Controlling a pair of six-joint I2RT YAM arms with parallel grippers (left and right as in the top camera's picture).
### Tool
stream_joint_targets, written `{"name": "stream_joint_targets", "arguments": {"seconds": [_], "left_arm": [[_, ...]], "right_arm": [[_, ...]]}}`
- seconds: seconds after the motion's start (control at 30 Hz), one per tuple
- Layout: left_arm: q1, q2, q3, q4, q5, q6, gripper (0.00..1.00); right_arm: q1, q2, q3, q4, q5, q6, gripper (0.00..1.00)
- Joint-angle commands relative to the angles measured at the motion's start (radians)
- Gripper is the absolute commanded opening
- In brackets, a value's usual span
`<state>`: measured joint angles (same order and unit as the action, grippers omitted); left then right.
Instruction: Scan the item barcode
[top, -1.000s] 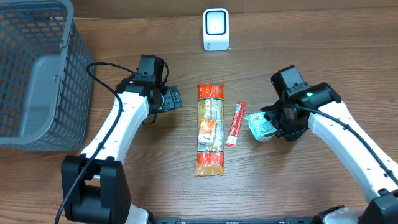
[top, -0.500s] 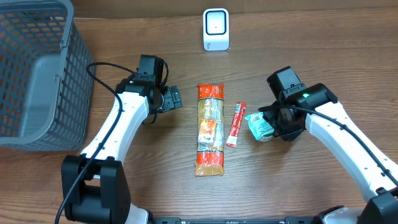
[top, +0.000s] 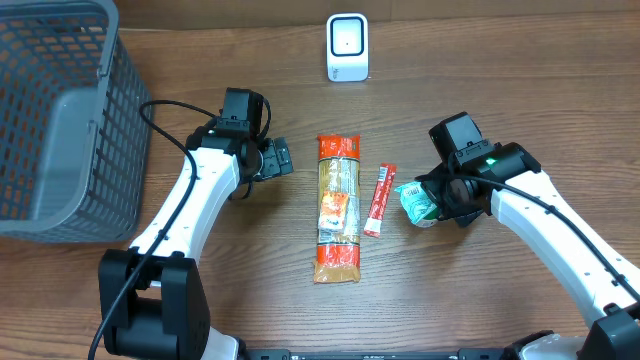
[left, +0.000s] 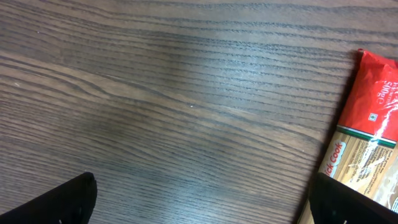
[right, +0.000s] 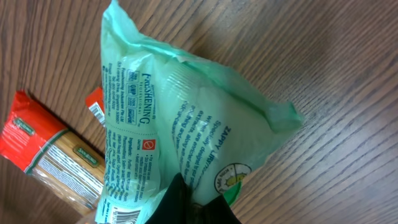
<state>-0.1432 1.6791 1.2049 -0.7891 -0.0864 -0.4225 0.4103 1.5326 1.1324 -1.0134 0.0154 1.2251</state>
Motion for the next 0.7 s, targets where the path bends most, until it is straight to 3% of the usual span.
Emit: {"name": "stream_joint_targets", "arguments": {"seconds": [0.0, 0.17, 0.23, 0.37, 0.5, 0.67], "left_arm": [[-0.001, -0.012, 0.009, 0.001, 0.002, -0.004, 1.00], [-0.001, -0.012, 0.009, 0.001, 0.002, -0.004, 1.00], [-0.001, -0.012, 0.009, 0.001, 0.002, -0.004, 1.00], [-0.001, -0.012, 0.009, 0.001, 0.002, -0.004, 1.00], [-0.001, -0.012, 0.009, 0.001, 0.002, -0.004, 1.00], [-0.001, -0.012, 0.009, 0.001, 0.002, -0.004, 1.00]], "right_arm": [[0.001, 0.009, -0.014, -0.017, 0.021, -0.055, 0.03], [0.001, -0.040, 0.043, 0.001, -0.003, -0.231, 0.04], [0.006, -0.063, 0.061, 0.058, -0.090, -0.387, 0.04], [0.014, -0.067, 0.061, 0.153, -0.214, -0.544, 0.04], [0.045, -0.044, 0.060, 0.199, -0.215, -0.634, 0.04], [0.103, -0.006, 0.060, 0.259, -0.111, -0.645, 0.04]]}}
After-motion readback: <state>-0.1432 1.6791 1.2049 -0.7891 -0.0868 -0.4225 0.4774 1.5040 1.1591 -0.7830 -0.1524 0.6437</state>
